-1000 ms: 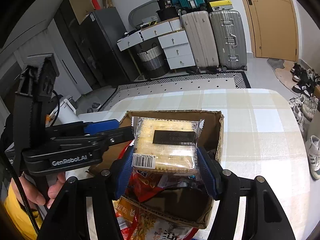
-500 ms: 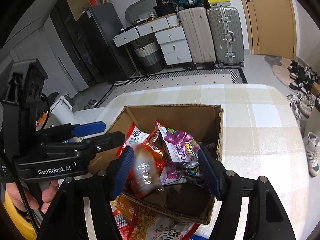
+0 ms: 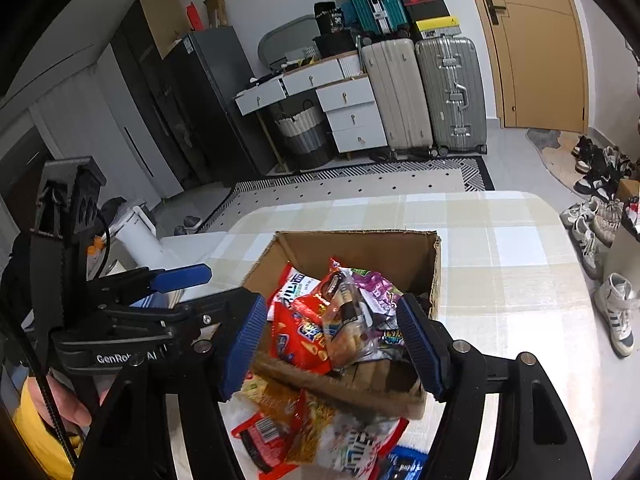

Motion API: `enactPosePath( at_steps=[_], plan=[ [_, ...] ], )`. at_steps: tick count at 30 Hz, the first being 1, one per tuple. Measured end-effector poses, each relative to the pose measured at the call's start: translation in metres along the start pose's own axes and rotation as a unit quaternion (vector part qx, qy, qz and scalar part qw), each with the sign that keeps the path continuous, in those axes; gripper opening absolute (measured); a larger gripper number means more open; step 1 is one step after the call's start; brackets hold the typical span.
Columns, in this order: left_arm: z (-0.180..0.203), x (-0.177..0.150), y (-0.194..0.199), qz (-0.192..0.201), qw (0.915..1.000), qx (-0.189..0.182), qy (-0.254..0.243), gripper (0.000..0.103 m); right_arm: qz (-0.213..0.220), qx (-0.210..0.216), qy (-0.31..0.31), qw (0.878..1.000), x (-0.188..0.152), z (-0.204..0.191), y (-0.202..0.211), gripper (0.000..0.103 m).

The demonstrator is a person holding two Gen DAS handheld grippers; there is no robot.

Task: Organize snacks
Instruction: 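Lower both packs into the box and open both grippers, then raise both open grippers away from the box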

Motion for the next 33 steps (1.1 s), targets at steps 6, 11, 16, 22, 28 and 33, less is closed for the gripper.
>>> enactPosePath(
  at_steps=[6, 11, 16, 22, 28, 33],
  plan=[
    [0.002, -0.017, 0.043, 0.033, 0.9994, 0.003, 0.005, 0.080, 0.019, -0.005, 0.026, 0.999, -0.012, -0.022, 0.036, 0.082],
    [0.001, -0.029, 0.074, 0.050, 0.9985, 0.020, 0.001, 0.080, 0.032, -0.015, 0.039, 0.999, -0.027, -0.040, 0.071, 0.091],
    [-0.003, -0.043, 0.111, 0.076, 0.9968, 0.026, 0.006, 0.082, 0.058, -0.019, 0.064, 0.996, -0.039, -0.061, 0.105, 0.099],
    [-0.006, -0.061, 0.157, 0.104, 0.9943, 0.018, 0.017, 0.082, 0.105, -0.010, 0.100, 0.989, -0.050, -0.089, 0.137, 0.102],
    [-0.012, -0.080, 0.199, 0.137, 0.9899, 0.018, 0.032, 0.100, 0.134, -0.019, 0.147, 0.980, -0.074, -0.111, 0.161, 0.102],
    [-0.018, -0.105, 0.231, 0.180, 0.9823, 0.024, 0.044, 0.102, 0.160, -0.023, 0.163, 0.973, -0.097, -0.118, 0.174, 0.102]
  ],
)
Point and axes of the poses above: each gripper's, at about its wrist camera, not at the fingertips, and y roughly against the way its jaws point, z to its right, x to its top, the point moved 3 cm from there along -y, roughly the way its jaws point, and after that the axes turned 14 degrees about x, right-handed, at the moved point
